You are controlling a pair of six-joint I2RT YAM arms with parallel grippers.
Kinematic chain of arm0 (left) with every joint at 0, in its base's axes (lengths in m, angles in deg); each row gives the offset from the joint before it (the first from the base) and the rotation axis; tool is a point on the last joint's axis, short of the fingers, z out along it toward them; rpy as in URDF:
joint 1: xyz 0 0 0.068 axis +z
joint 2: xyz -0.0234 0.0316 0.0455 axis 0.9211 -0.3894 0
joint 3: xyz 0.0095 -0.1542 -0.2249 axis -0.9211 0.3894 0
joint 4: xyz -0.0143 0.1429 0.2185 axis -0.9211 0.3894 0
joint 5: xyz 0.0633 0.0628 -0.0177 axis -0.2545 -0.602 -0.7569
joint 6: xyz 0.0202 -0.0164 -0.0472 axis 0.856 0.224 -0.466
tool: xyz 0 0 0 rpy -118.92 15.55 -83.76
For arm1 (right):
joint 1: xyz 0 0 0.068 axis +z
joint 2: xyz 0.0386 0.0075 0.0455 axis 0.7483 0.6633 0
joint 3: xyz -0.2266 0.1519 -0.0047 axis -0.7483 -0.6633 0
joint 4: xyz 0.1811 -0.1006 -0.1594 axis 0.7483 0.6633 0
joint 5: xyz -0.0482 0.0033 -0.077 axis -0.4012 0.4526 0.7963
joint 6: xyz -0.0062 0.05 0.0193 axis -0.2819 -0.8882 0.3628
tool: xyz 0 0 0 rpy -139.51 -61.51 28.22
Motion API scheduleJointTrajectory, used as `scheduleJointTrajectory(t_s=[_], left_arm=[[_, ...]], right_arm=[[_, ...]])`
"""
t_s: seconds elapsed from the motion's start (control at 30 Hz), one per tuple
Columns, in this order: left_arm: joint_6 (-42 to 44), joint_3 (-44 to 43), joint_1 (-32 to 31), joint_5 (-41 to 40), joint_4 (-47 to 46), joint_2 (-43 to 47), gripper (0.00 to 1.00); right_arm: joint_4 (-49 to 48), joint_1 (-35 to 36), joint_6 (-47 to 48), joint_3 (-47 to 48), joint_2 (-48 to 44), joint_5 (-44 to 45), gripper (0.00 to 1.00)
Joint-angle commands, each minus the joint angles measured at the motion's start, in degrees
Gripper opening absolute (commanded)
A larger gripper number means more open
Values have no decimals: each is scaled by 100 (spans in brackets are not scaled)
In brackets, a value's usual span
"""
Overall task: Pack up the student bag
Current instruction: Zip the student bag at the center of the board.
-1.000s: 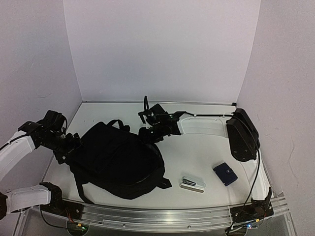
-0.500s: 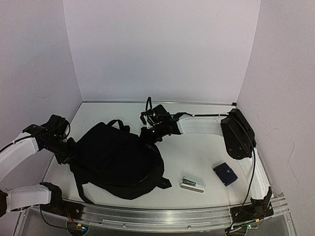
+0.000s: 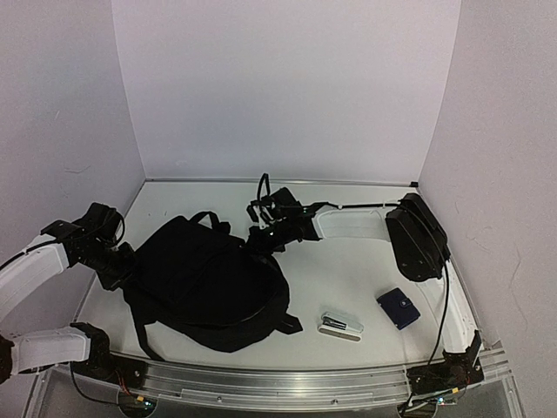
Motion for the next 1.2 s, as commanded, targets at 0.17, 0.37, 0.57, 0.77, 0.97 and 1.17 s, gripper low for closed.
scheduleJointTrajectory(t_s=[0.17,0.37,0.57,0.77,0.97,1.17], left_arm=[[-19,-125,128,-619,-293,49,0],[52,-270,154,-654,-298,9,0],[215,-345,164,-706,-429,77,0],[749,-571,166,-664,-623,79,0],[1229,-795,170,-730,-693,-66,0],[1420,-857,166,-1183,-673,-177,0]], right_arm=[[-266,-6,189,-931,-1454,1359,0],[-266,-8,169,-1265,-1718,1366,0],[-242,-6,51,-1417,-2018,1098,0],[297,-4,-129,-877,-2074,557,0],[762,-36,-353,-614,-2095,98,0],[881,-187,-492,-612,-2189,-621,0]])
